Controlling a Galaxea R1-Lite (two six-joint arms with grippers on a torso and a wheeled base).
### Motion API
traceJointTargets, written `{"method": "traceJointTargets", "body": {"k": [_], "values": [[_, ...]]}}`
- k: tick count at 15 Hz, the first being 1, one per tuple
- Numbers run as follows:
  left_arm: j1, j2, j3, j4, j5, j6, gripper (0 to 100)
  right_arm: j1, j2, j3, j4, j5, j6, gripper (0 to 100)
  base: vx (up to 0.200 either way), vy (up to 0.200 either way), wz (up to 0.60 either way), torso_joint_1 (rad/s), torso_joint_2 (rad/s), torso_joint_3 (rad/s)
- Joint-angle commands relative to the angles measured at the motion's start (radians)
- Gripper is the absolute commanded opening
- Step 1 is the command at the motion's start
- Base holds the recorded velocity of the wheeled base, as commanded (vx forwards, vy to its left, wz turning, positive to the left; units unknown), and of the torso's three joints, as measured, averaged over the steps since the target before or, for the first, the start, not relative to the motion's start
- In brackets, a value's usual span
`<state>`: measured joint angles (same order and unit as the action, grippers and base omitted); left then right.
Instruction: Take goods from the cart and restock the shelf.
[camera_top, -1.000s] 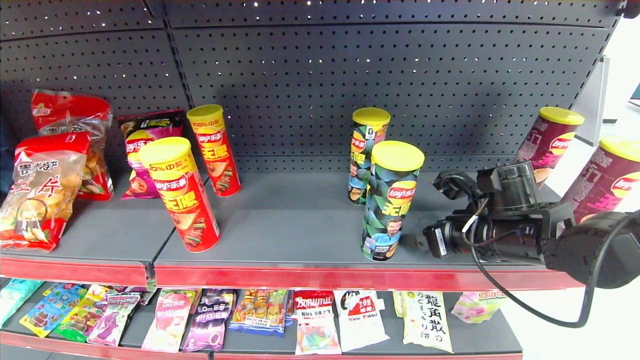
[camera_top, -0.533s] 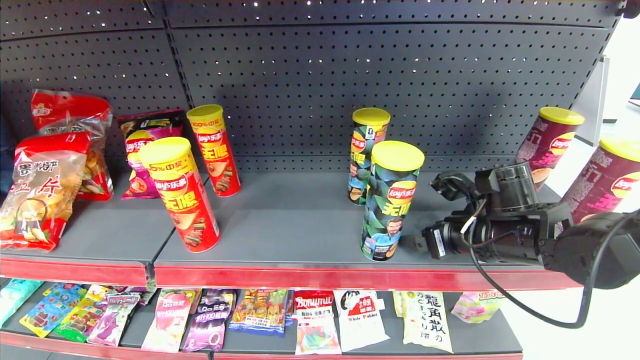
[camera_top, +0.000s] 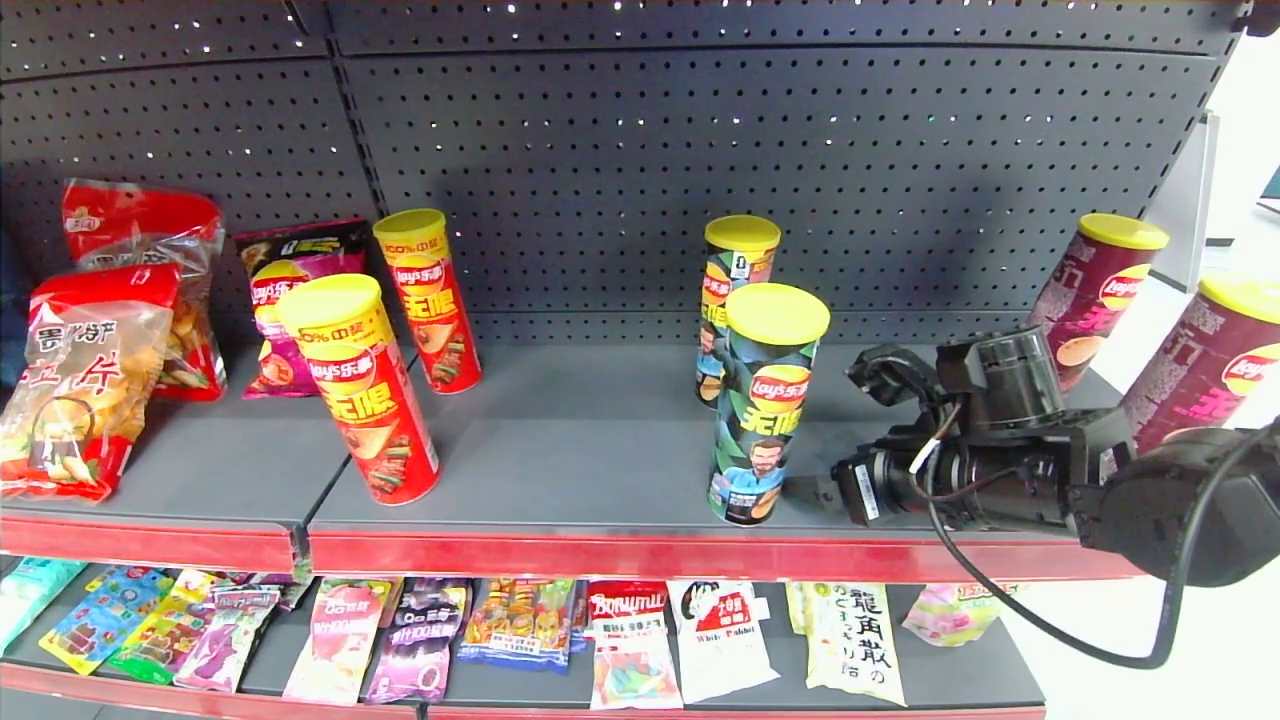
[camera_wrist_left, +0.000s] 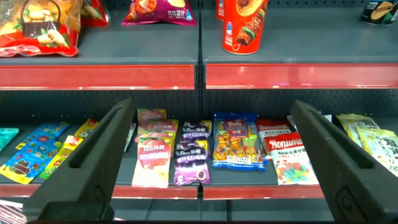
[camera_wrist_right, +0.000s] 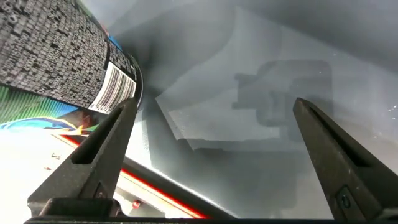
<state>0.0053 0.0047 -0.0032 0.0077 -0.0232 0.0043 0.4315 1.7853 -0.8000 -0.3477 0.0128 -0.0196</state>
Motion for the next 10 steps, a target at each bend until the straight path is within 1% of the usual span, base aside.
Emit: {"method": "traceJointTargets", "body": {"k": [1,4,10], "values": [[0.001,0.0,0.0,0.0,0.0,0.0,100,-0.005,0.003,-0.002,-0.001,-0.01,-0.003,100,0.0,0.0,0.0,0.0,0.0,0.0],[0.001,0.0,0.0,0.0,0.0,0.0,100,-0.005,0.011,-0.016,-0.001,-0.027,-0.003,100,0.0,0.0,0.0,0.0,0.0,0.0],[0.001,0.0,0.0,0.0,0.0,0.0,100,0.001,0.02,-0.038,-0.001,-0.027,-0.003,100,0.0,0.0,0.0,0.0,0.0,0.0]]}}
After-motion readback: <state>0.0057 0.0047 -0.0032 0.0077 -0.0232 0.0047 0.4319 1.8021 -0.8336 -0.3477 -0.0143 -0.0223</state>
